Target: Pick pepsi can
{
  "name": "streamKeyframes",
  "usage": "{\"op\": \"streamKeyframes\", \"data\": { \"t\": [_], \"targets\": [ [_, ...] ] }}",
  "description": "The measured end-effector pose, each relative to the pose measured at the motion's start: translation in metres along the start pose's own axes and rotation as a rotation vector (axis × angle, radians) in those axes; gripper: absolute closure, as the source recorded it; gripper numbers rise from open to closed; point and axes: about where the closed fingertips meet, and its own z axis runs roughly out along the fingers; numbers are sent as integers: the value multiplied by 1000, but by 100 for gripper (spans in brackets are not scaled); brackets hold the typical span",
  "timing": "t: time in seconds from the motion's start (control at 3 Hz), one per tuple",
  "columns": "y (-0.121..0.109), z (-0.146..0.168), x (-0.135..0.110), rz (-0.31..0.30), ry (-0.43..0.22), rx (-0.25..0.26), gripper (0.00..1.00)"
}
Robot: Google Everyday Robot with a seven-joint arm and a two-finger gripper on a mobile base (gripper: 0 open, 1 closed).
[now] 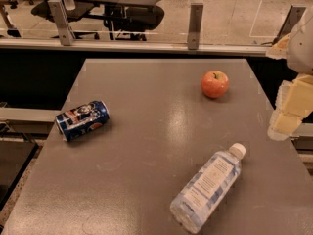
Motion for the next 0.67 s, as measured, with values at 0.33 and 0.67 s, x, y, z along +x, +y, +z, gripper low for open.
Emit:
{"op": "streamKeyframes", "data": {
  "t": [0.33, 0.67],
  "targets": [
    [0, 0, -1, -1, -1, 2, 0],
    [-9, 14, -40, -66, -42, -14, 0]
  ]
}}
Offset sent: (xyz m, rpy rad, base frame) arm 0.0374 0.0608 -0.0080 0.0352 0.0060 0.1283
